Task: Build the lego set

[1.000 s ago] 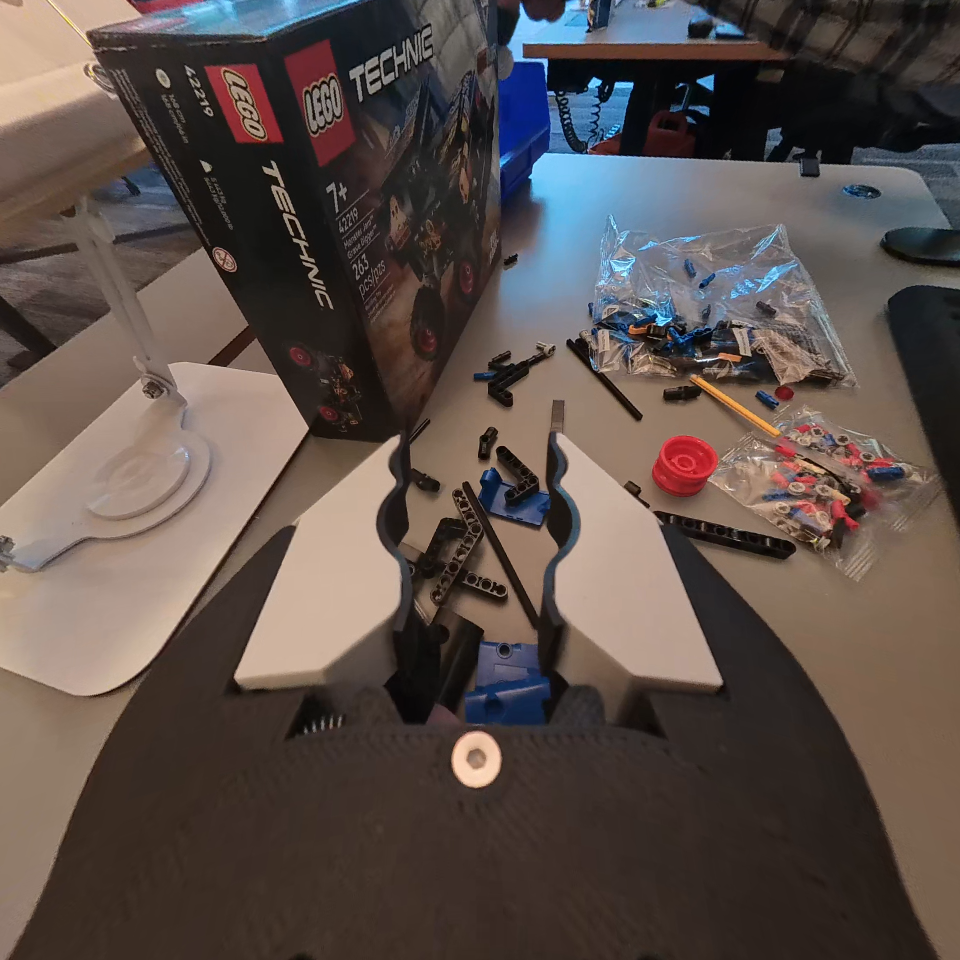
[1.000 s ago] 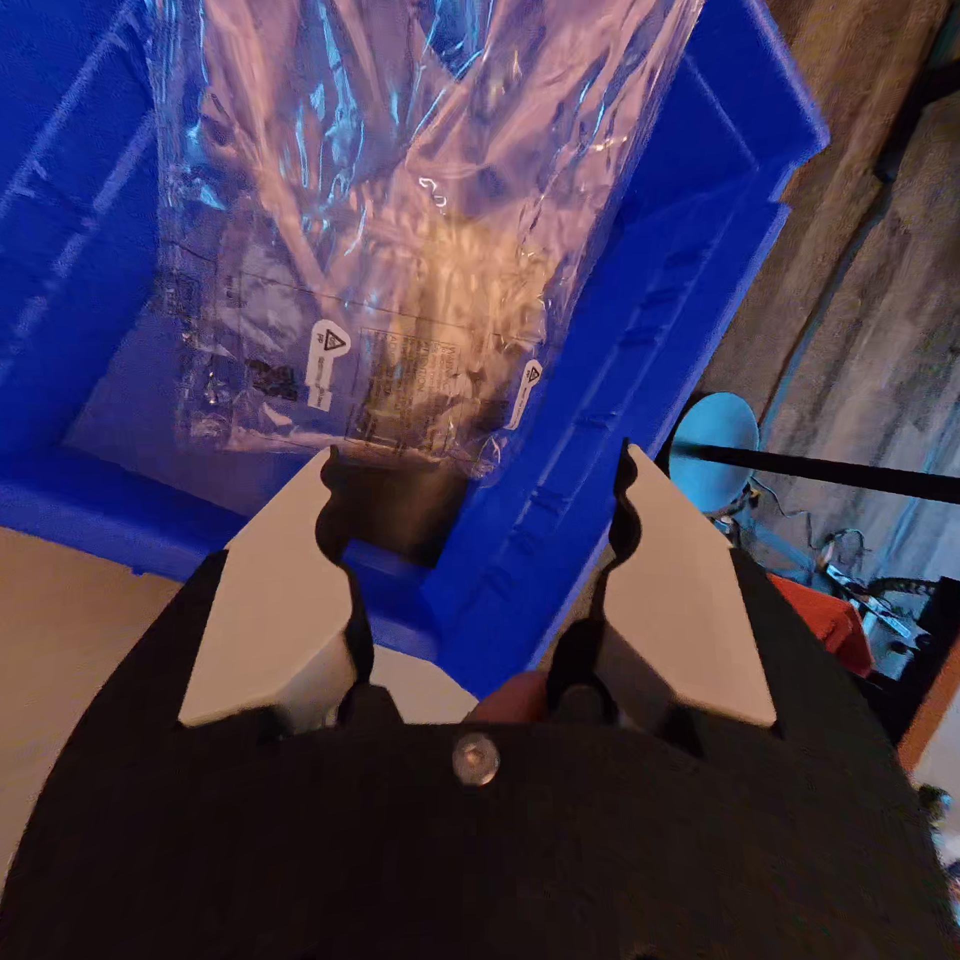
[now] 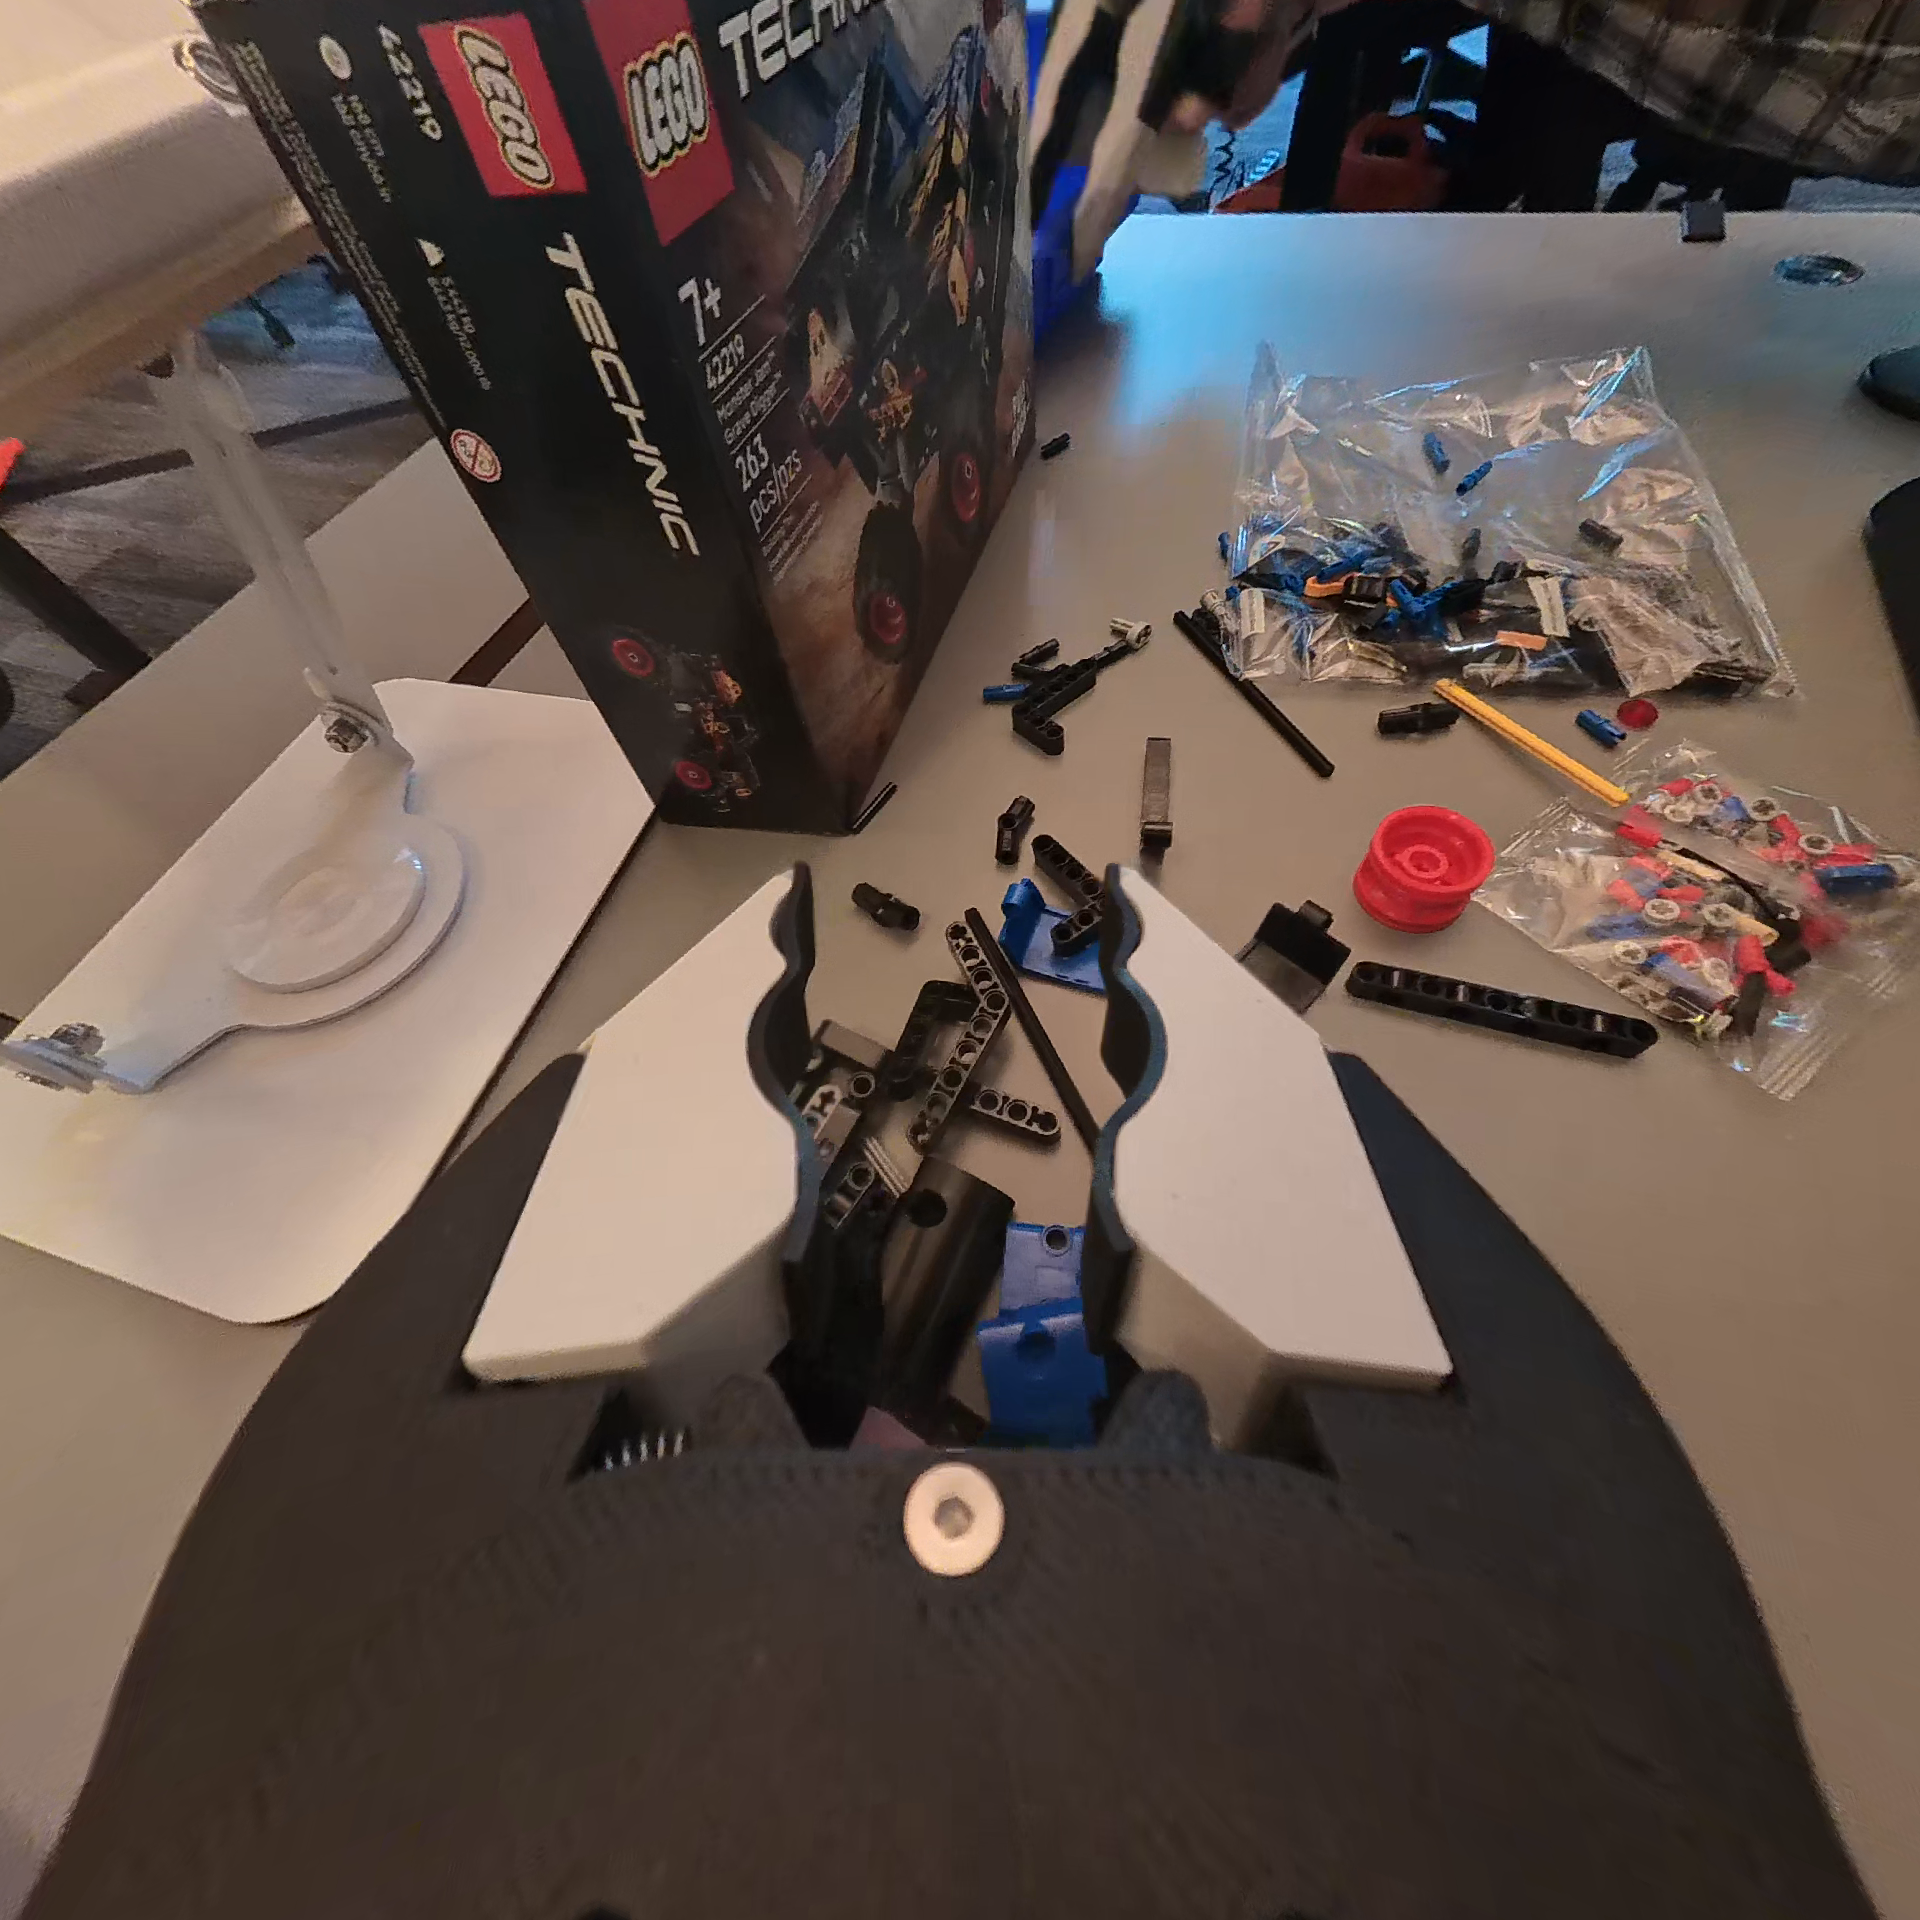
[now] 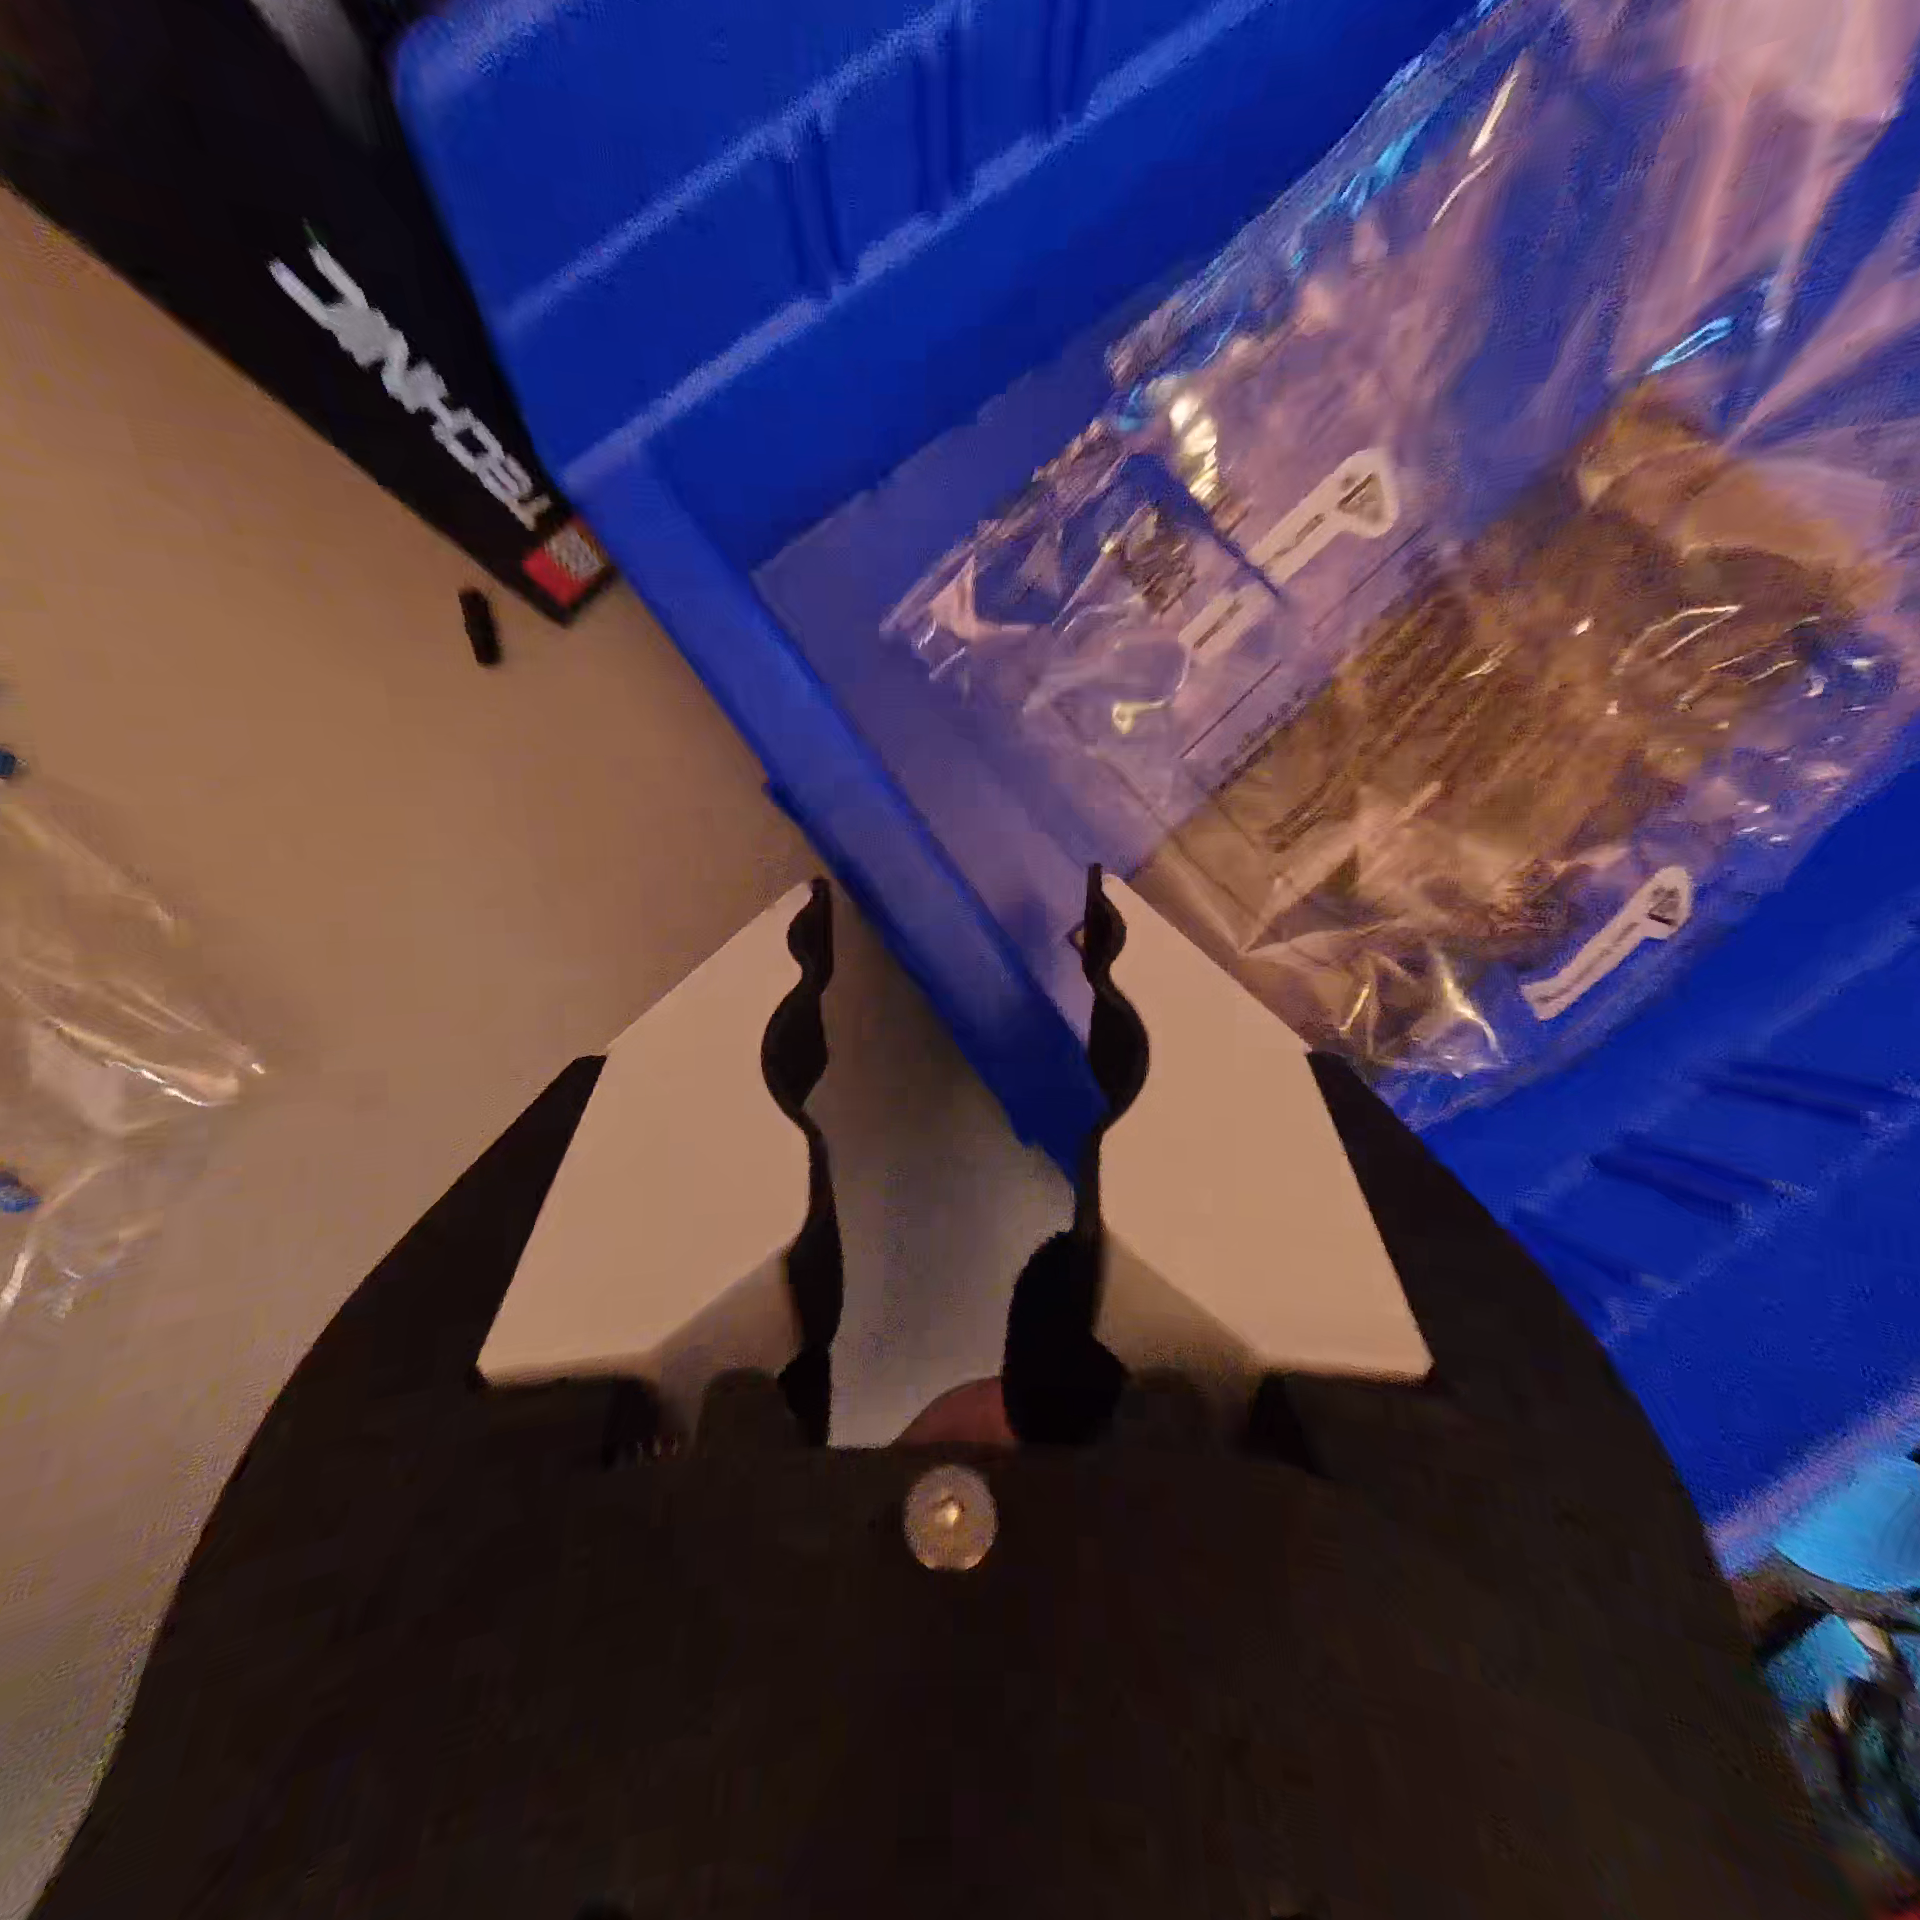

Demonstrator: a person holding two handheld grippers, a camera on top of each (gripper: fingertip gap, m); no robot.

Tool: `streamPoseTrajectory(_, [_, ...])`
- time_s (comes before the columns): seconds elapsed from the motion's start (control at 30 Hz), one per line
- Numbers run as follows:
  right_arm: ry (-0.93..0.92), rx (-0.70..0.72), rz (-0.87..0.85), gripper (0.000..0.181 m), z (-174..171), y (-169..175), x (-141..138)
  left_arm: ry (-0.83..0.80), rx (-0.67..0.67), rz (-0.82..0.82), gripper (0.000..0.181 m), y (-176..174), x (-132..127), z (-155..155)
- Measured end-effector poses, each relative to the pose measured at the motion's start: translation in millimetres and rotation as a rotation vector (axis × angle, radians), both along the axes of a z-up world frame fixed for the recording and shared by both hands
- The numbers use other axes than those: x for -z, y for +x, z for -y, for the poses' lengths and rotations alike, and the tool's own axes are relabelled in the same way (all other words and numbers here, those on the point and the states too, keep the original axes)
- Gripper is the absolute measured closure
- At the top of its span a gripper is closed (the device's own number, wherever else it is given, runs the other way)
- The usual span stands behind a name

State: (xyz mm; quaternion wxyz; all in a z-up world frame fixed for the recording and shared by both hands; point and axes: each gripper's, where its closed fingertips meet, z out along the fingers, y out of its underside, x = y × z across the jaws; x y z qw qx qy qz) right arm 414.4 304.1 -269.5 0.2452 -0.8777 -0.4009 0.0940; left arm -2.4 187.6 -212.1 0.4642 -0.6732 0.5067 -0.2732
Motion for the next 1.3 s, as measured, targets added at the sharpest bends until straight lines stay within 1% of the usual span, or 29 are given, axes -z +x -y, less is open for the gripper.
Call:
streamPoseTrajectory(0.03, [0.005, -0.016, 0.042, 0.146, 2, 2, 6, 0.0, -0.004, -0.003, 0.128, -2, 0, -1])
streamPoseTrajectory(0.07, [0.028, -0.028, 0.053, 0.146, 1, 2, 5, -0.001, -0.008, -0.002, 0.128, -3, 0, -1])
streamPoseTrajectory(0.13, [0.018, -0.037, 0.068, 0.147, 2, 3, 6, -0.001, -0.017, -0.002, 0.129, -6, -1, -2])
streamPoseTrajectory(0.37, [-0.086, -0.1, 0.217, 0.151, 14, 19, 8, -0.004, -0.018, -0.065, 0.129, -15, 8, -4])
streamPoseTrajectory(0.43, [-0.09, -0.089, 0.264, 0.151, 15, 23, 7, 0.001, -0.018, -0.106, 0.13, -18, 13, -3])
streamPoseTrajectory(0.5, [-0.057, -0.049, 0.298, 0.148, 15, 27, -2, 0.002, -0.021, -0.14, 0.131, -22, 16, -3])
streamPoseTrajectory(0.6, [0.01, 0.059, 0.35, 0.135, 20, 37, -32, 0.008, -0.026, -0.147, 0.131, -26, 14, -3])
streamPoseTrajectory(0.67, [0.077, 0.136, 0.393, 0.135, 30, 43, -64, 0.012, -0.032, -0.153, 0.132, -28, 12, -4])
streamPoseTrajectory(0.7, [0.15, 0.168, 0.386, 0.138, 35, 40, -86, 0.014, -0.029, -0.155, 0.132, -29, 11, -3])
streamPoseTrajectory(0.73, [0.246, 0.182, 0.342, 0.144, 42, 28, -112, 0.017, -0.025, -0.154, 0.132, -29, 10, -2])
streamPoseTrajectory(0.77, [0.347, 0.153, 0.267, 0.153, 53, 6, -139, 0.019, -0.019, -0.155, 0.132, -29, 9, 0])
streamPoseTrajectory(0.8, [0.439, 0.09, 0.191, 0.161, 68, -25, -163, 0.023, -0.015, -0.159, 0.132, -29, 9, 1])
streamPoseTrajectory(0.83, [0.493, 0.013, 0.135, 0.168, 86, -59, -179, 0.027, -0.011, -0.161, 0.132, -29, 8, 2])
streamPoseTrajectory(0.87, [0.514, -0.062, 0.107, 0.172, 104, -90, -185, 0.027, -0.007, -0.158, 0.132, -28, 8, 3])
streamPoseTrajectory(0.9, [0.523, -0.135, 0.089, 0.173, 119, -123, -184, 0.026, -0.002, -0.155, 0.132, -27, 8, 3])
streamPoseTrajectory(0.93, [0.516, -0.211, 0.067, 0.172, 130, -156, -177, 0.026, 0.0, -0.151, 0.133, -25, 8, 4])
streamPoseTrajectory(0.97, [0.495, -0.277, 0.048, 0.169, 138, -189, -164, 0.03, 0.001, -0.147, 0.133, -24, 7, 4])
streamPoseTrajectory(1.03, [0.452, -0.352, 0.065, 0.16, 140, -236, -129, 0.036, 0.007, -0.141, 0.133, -20, 7, 6])
streamPoseTrajectory(1.1, [0.369, -0.453, 0.063, 0.159, 145, -277, -87, 0.038, 0.013, -0.135, 0.133, -18, 8, 8])
streamPoseTrajectory(1.17, [0.314, -0.507, 0.036, 0.158, 144, -307, -52, 0.04, 0.018, -0.133, 0.134, -17, 9, 10])
streamPoseTrajectory(1.2, [0.266, -0.524, 0.029, 0.157, 144, -315, -35, 0.044, 0.017, -0.135, 0.134, -17, 9, 9])
streamPoseTrajectory(1.27, [0.2, -0.52, 0.045, 0.153, 138, -320, -5, 0.052, 0.014, -0.125, 0.134, -17, 6, 9])
streamPoseTrajectory(1.3, [0.14, -0.531, 0.02, 0.153, 141, -324, 7, 0.053, 0.014, -0.112, 0.134, -17, 4, 9])
